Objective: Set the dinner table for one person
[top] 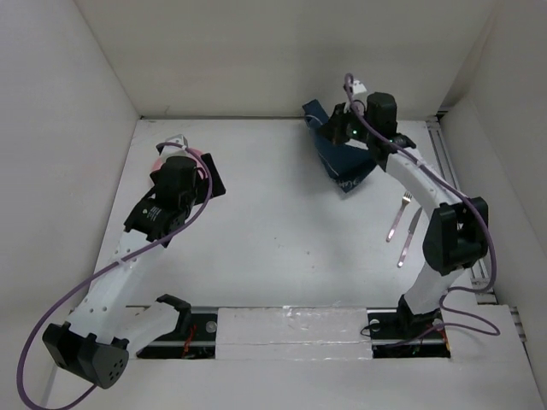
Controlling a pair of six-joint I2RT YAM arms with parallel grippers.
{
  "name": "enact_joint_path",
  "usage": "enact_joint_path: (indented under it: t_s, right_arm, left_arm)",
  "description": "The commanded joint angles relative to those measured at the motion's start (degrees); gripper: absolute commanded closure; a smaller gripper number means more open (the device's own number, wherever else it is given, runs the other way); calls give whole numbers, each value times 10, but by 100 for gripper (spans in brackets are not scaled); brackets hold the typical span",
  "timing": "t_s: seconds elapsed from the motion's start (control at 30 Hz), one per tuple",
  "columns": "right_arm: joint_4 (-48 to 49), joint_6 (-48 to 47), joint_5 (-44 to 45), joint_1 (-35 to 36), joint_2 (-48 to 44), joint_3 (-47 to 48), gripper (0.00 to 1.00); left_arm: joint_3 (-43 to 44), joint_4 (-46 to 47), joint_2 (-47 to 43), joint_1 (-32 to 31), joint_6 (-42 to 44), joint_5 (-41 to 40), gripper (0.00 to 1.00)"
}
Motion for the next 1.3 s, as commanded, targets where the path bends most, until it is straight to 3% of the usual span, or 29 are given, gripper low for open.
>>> enact_joint_path:
  t_s: [0.0,0.13,0.17,0.2,0.23,0.27,0.3,0.37,0.47,0.57,0.7,0.73,0.77,0.83,0.93,1.1,1.27]
  right_arm:
    - [22,-25,32,47,-35,-73,100]
    - [50,-13,33,122,-98,-178,100]
    - [50,-13,33,139,-109,-195,92]
    - [63,-13,33,174,-126,-230,77]
    - [63,-21,20,192,-132,-242,55]
    - [63,-28,-8,212,-132,-253,44]
    - [63,-37,-26,231,-139,-263,18]
    - [58,-69,-65,279,-144,-283,0]
    - [52,-64,-64,295,-192,-302,0]
    - [67,-16,-11,268,-244,-315,0]
    - [26,50,211,223,-263,-315,0]
    - [13,71,306,211,-263,-315,0]
    - [6,87,329,199,-263,-315,0]
    - [6,116,337,156,-257,-322,0]
    - [25,73,311,131,-240,-315,0]
    - [-40,-5,274,108,-176,-211,0]
    - [-86,-91,242,86,-97,-87,0]
  left_arm:
    - [-2,14,-2,0,7,-13,0]
    - [-2,14,-2,0,7,-13,0]
    - [-2,14,-2,0,7,-13,0]
    - [-2,14,-2,0,7,-13,0]
    - [-2,14,4,0,7,-13,0]
    - [-2,14,4,0,7,-13,0]
    - [-2,14,4,0,7,-18,0]
    - [-2,14,10,0,7,-18,0]
    - [3,8,10,0,-5,-18,0]
    - [8,2,10,0,-19,-23,0]
    - [15,5,4,0,-69,46,0]
    - [15,16,4,0,-88,69,0]
    - [-18,38,4,0,-106,95,0]
    - [-62,132,4,0,-152,199,0]
    - [-115,219,60,-47,-191,247,0]
    - [-103,279,205,-129,-212,247,0]
    - [-77,307,289,-145,-231,213,0]
